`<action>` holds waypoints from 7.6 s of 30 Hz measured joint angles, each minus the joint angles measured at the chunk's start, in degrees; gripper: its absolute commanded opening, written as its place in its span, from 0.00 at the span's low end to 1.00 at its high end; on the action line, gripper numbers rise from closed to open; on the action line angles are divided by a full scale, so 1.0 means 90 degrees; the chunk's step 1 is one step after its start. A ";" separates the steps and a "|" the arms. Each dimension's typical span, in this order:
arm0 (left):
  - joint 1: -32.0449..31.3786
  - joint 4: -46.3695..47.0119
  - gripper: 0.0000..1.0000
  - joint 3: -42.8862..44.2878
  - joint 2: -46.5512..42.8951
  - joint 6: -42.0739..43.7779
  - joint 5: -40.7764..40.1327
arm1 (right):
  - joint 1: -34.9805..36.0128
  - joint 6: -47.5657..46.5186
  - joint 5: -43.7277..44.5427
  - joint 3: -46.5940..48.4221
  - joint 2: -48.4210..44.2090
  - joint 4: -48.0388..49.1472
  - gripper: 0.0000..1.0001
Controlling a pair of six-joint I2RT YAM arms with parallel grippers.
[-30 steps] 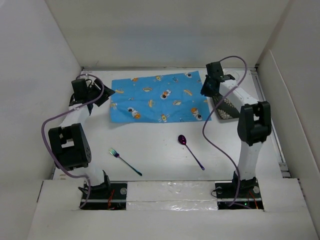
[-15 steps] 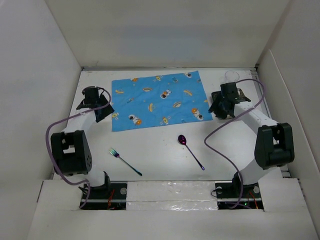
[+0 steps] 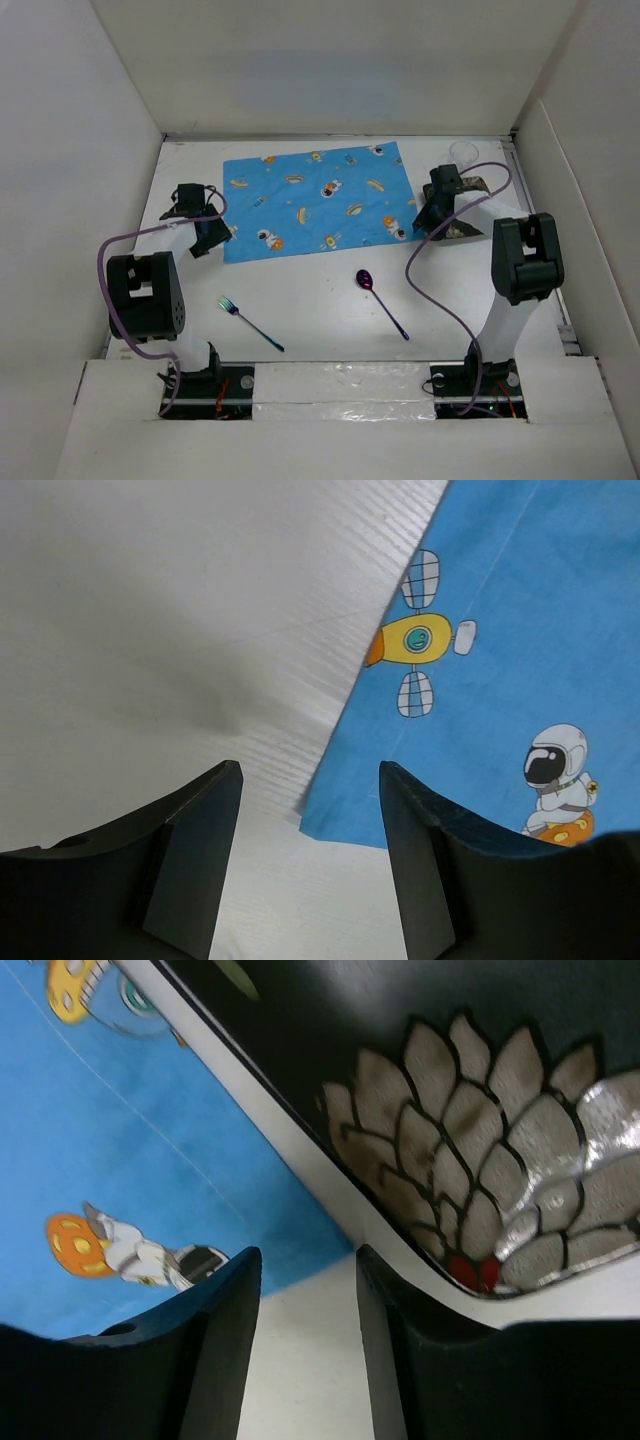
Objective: Set the dinner table for one person
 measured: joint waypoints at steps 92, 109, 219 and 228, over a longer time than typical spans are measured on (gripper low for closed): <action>0.0000 -0.1180 0.38 -0.0546 -0.1290 -0.0311 0.0381 | -0.0180 -0.0959 -0.0845 -0.1129 -0.1860 -0.0860 0.55; -0.0792 -0.0911 0.37 0.0187 -0.2101 -0.0345 0.1406 | -0.2951 0.1625 -0.1564 -0.1882 -0.1724 0.1338 0.56; -0.0792 -0.0027 0.25 0.1406 -0.1651 0.0017 0.2327 | -0.2157 -0.0695 -0.0874 0.4954 0.1224 -0.0784 0.52; -0.0792 -0.0061 0.26 0.1302 -0.1627 0.0019 0.2280 | -0.1899 -0.0840 0.0418 0.6492 0.2764 -0.1528 0.53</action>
